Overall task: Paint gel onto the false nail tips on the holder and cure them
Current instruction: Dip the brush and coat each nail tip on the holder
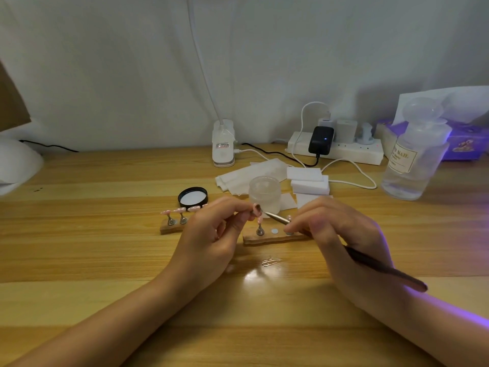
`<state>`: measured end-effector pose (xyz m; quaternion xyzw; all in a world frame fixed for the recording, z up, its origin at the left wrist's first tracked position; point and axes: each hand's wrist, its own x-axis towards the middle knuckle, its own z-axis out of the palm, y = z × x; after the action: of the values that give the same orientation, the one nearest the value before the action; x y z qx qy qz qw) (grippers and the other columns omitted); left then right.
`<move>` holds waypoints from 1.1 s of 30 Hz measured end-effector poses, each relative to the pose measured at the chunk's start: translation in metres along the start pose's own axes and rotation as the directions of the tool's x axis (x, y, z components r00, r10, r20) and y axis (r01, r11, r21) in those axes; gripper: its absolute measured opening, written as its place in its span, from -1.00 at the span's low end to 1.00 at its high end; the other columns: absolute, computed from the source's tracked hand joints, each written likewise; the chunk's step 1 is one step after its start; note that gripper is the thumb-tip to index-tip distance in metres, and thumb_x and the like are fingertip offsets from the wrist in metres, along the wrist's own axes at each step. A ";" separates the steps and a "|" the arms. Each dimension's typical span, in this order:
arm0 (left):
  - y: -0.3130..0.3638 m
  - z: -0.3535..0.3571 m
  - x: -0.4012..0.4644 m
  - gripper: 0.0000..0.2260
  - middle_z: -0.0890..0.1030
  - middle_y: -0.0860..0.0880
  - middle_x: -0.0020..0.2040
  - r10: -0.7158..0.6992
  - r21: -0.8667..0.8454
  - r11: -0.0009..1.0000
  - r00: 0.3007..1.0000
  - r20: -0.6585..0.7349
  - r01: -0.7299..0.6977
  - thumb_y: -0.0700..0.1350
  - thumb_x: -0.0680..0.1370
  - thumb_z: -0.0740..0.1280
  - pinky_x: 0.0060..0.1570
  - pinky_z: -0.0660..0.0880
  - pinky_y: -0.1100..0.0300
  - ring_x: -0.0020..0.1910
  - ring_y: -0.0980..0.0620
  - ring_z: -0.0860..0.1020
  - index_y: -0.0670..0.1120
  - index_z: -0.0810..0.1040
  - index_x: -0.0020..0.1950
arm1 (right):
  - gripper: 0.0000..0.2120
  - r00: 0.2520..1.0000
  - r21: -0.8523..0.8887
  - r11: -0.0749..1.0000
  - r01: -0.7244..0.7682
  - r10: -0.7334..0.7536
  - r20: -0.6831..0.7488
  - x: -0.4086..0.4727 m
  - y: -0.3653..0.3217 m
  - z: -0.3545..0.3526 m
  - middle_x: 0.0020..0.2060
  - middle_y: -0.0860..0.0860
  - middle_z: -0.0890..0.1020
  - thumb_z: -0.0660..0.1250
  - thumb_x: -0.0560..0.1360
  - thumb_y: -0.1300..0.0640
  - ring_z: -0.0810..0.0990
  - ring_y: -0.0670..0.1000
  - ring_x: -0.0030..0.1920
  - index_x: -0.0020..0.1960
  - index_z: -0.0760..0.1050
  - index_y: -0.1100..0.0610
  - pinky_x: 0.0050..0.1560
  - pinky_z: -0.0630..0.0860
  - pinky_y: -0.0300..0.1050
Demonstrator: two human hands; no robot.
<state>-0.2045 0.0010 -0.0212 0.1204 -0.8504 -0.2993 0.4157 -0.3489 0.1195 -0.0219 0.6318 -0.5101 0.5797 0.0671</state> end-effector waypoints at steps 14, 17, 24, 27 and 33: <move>-0.001 0.001 0.000 -0.78 0.62 0.19 -0.15 0.004 -0.030 1.000 0.999 -0.047 -0.005 -0.21 0.48 0.27 -0.23 0.46 -0.01 -0.19 0.07 0.60 0.14 0.53 -0.05 | -0.64 0.997 0.122 0.991 -0.050 0.056 -0.046 -0.003 0.001 0.000 -0.31 -0.06 0.58 0.04 0.59 -0.01 0.58 -0.05 -0.23 -0.22 0.53 0.04 -0.17 0.48 -0.03; 0.000 0.001 0.001 -0.79 0.63 0.15 -0.17 0.014 -0.029 0.999 0.999 -0.042 -0.015 -0.20 0.48 0.28 -0.29 0.41 -0.06 -0.27 -0.09 0.56 0.13 0.54 -0.06 | -0.64 0.998 0.079 0.996 -0.048 0.052 -0.045 0.001 0.000 0.001 -0.30 -0.06 0.59 0.05 0.58 0.00 0.58 -0.08 -0.19 -0.21 0.56 0.02 -0.18 0.49 -0.14; -0.003 0.001 0.000 -0.77 0.63 0.14 -0.16 0.013 -0.023 1.000 0.999 -0.045 -0.014 -0.20 0.48 0.28 -0.31 0.40 -0.02 -0.27 -0.11 0.56 0.15 0.54 -0.06 | -0.64 0.998 0.107 0.994 -0.037 0.043 -0.054 -0.002 -0.001 -0.002 -0.34 -0.07 0.57 0.05 0.57 0.05 0.57 -0.08 -0.24 -0.26 0.54 0.03 -0.18 0.47 -0.10; -0.003 0.000 0.001 -0.74 0.63 0.17 -0.17 0.019 -0.017 1.000 0.999 -0.041 -0.020 -0.22 0.48 0.28 -0.33 0.41 0.11 -0.26 0.06 0.54 0.17 0.53 -0.06 | -0.62 1.000 0.027 1.000 -0.005 0.006 -0.014 0.002 -0.002 0.001 -0.27 -0.05 0.59 0.02 0.59 -0.03 0.57 -0.13 -0.18 -0.16 0.55 0.05 -0.18 0.48 -0.22; -0.003 0.001 0.001 -0.73 0.63 0.16 -0.15 0.031 -0.007 0.999 0.998 -0.063 -0.032 -0.22 0.47 0.29 -0.32 0.40 0.03 -0.26 -0.08 0.56 0.18 0.53 -0.05 | -0.57 0.999 0.098 0.995 -0.023 0.026 -0.029 -0.002 0.000 0.000 -0.33 -0.07 0.57 0.00 0.60 -0.07 0.57 -0.07 -0.23 -0.24 0.54 0.02 -0.18 0.47 -0.06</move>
<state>-0.2057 -0.0013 -0.0232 0.1147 -0.8376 -0.2920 0.4473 -0.3484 0.1212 -0.0232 0.6193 -0.4878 0.6141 0.0367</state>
